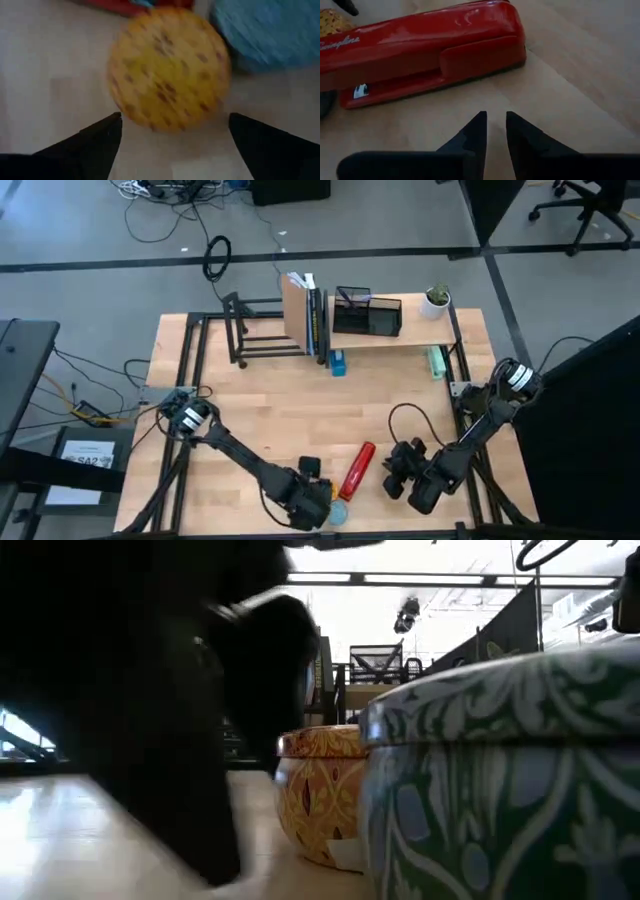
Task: Stock shelves
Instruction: Put the yellow scented candle under the shelf
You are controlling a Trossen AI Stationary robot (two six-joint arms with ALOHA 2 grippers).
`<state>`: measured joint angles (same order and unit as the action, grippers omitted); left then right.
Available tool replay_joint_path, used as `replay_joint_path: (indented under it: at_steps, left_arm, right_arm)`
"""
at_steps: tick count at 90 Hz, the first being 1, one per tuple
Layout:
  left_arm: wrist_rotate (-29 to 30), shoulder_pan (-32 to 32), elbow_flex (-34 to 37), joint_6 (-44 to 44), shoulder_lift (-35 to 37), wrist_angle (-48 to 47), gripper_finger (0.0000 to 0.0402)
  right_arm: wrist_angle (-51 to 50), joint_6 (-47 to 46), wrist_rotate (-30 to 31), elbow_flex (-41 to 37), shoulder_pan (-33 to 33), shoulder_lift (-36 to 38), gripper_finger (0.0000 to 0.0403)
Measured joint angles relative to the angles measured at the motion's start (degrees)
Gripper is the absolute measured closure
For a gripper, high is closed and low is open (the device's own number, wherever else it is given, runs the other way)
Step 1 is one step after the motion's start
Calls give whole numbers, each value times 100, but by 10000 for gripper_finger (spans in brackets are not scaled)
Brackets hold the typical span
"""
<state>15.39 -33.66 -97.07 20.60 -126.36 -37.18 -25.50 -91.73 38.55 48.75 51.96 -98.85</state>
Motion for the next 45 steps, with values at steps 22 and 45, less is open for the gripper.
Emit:
replay_joint_path:
  at_steps: [22,45]
  left_arm:
    - [-12,127,-51,-568,-35,471,53]
    - [54,193,-51,-411,-42,445,99]
  right_arm:
    - [13,9,-24,0,0,0,358]
    - [20,13,-29,0,-2,0,357]
